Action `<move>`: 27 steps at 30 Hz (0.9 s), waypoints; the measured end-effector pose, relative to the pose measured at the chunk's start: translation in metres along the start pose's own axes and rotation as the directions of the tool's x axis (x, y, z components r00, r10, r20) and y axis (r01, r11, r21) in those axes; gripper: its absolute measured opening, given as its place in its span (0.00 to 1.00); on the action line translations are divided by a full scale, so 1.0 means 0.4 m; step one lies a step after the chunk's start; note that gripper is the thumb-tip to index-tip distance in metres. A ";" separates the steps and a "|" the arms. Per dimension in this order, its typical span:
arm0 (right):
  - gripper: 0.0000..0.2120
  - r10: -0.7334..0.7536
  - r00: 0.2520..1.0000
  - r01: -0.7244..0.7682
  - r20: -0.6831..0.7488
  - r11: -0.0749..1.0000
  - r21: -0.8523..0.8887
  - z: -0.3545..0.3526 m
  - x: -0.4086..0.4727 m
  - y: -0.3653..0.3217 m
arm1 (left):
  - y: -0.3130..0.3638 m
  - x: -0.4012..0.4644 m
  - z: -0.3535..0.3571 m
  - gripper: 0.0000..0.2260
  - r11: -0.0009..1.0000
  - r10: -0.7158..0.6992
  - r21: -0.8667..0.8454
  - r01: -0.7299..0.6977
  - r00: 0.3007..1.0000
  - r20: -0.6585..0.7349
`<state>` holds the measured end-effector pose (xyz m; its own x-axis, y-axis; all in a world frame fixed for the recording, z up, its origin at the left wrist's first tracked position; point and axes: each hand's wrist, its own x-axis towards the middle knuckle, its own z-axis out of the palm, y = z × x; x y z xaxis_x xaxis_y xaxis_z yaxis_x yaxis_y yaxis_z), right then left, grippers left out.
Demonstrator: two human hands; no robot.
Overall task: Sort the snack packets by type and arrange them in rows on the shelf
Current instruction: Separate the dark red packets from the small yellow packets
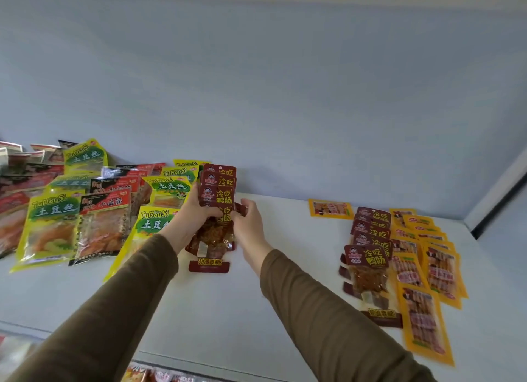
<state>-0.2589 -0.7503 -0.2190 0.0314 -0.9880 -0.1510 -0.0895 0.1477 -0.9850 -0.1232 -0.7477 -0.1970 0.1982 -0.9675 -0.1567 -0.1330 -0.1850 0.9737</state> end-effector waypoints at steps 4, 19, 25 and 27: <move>0.19 -0.068 0.997 0.064 -0.025 0.988 -0.138 0.008 -0.006 0.013 | -0.008 -0.003 -0.002 0.50 0.995 -0.019 0.101 0.013 0.998 0.054; 0.23 -0.096 0.995 0.097 0.016 0.994 -0.044 0.006 -0.011 0.022 | -0.062 -0.031 0.009 0.42 0.969 0.078 0.231 -0.086 0.996 0.046; 0.21 -0.161 0.985 0.155 -0.066 0.985 -0.081 -0.089 -0.041 0.003 | -0.016 -0.068 0.033 0.36 0.871 0.265 0.445 -0.208 0.962 -0.070; 0.19 -0.214 0.973 0.203 -0.088 0.973 -0.113 -0.149 -0.068 -0.004 | 0.008 -0.091 0.062 0.33 0.838 0.353 0.459 -0.294 0.935 -0.046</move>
<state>-0.3189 -0.7262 -0.2083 -0.0375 -0.9968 0.0708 -0.1932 -0.0623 -0.9792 -0.1548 -0.7175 -0.1925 0.1829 -0.9616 0.2047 -0.6154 0.0504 0.7866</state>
